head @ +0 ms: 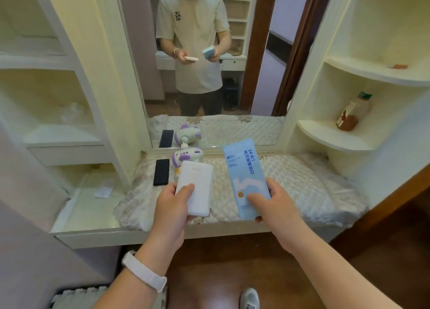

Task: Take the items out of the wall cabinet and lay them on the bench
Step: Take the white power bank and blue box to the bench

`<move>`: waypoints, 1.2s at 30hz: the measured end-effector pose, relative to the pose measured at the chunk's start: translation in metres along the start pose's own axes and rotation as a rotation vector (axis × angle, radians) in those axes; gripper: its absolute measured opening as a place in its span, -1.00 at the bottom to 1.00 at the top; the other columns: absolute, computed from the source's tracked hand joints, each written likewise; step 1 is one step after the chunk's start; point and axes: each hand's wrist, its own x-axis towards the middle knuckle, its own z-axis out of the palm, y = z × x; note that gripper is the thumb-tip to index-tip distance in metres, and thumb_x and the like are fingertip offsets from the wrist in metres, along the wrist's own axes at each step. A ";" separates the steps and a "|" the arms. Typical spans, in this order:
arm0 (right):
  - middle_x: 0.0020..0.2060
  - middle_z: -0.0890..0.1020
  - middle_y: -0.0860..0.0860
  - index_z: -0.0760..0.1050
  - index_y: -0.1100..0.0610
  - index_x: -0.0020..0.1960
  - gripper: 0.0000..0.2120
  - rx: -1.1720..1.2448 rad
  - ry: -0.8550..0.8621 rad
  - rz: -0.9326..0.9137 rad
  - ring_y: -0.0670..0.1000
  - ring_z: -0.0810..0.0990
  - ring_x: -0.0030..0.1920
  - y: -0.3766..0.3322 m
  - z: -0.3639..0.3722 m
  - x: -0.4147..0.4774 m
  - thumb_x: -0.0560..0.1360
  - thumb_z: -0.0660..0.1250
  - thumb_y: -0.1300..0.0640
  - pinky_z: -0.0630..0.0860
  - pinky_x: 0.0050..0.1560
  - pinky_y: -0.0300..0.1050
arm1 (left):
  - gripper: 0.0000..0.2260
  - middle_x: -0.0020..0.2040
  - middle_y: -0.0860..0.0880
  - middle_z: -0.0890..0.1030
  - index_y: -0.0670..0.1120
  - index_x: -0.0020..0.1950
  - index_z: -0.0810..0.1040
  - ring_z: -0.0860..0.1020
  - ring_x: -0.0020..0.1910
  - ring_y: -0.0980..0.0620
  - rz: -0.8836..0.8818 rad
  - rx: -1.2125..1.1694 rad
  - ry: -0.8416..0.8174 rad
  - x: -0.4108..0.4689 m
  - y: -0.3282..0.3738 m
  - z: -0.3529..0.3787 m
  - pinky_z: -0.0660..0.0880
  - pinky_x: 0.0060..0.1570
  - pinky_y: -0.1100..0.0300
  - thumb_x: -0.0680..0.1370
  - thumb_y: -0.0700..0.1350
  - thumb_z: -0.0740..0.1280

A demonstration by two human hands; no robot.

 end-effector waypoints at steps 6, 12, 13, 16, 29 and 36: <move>-0.03 0.65 0.00 0.49 0.00 0.06 -0.81 0.004 -0.052 0.011 0.08 0.65 -0.09 0.011 -0.019 0.076 0.50 0.29 0.23 0.52 -0.32 -0.16 | -0.83 0.10 -0.20 0.64 -0.11 0.10 0.52 0.62 0.02 -0.21 -0.001 0.050 0.027 0.061 0.001 0.041 0.53 -0.20 -0.04 0.53 -0.11 0.30; -0.02 0.65 -0.02 0.48 0.00 0.06 -0.81 0.027 -0.102 0.069 0.04 0.65 -0.12 0.031 -0.049 0.161 0.51 0.29 0.22 0.52 -0.31 -0.16 | -0.89 0.05 -0.16 0.63 -0.10 0.08 0.53 0.60 -0.08 -0.08 -0.035 0.113 0.079 0.118 -0.008 0.098 0.52 -0.24 0.06 0.57 -0.16 0.28; -0.02 0.65 -0.01 0.48 0.00 0.06 -0.81 0.029 -0.112 0.084 0.05 0.65 -0.11 0.036 -0.053 0.174 0.51 0.29 0.22 0.52 -0.31 -0.16 | -0.89 0.05 -0.16 0.63 -0.11 0.08 0.53 0.60 -0.09 -0.07 -0.047 0.121 0.089 0.127 -0.011 0.106 0.53 -0.24 0.07 0.57 -0.16 0.28; -0.01 0.64 0.02 0.48 -0.01 0.07 -0.81 0.037 -0.148 0.140 0.09 0.64 -0.08 0.054 -0.062 0.211 0.51 0.29 0.21 0.51 -0.30 -0.14 | -0.88 0.04 -0.13 0.64 -0.09 0.10 0.54 0.62 -0.07 -0.06 -0.088 0.134 0.139 0.149 -0.022 0.124 0.56 -0.26 0.09 0.58 -0.17 0.28; -0.03 0.62 0.00 0.46 -0.01 0.06 -0.83 -0.042 -0.204 0.325 0.01 0.62 -0.12 0.100 -0.034 0.317 0.51 0.29 0.19 0.48 -0.31 -0.16 | -0.85 0.03 -0.10 0.64 -0.12 0.14 0.53 0.62 -0.06 -0.05 -0.204 0.155 0.198 0.247 -0.066 0.132 0.54 -0.33 0.15 0.58 -0.18 0.27; -0.03 0.64 0.03 0.46 0.05 0.09 -0.82 -0.130 -0.095 0.465 0.02 0.63 -0.14 0.130 -0.016 0.351 0.50 0.31 0.17 0.49 -0.34 -0.18 | -0.83 0.07 -0.11 0.59 -0.14 0.17 0.47 0.59 0.00 -0.07 -0.378 0.116 0.109 0.301 -0.115 0.137 0.56 -0.20 0.05 0.59 -0.20 0.27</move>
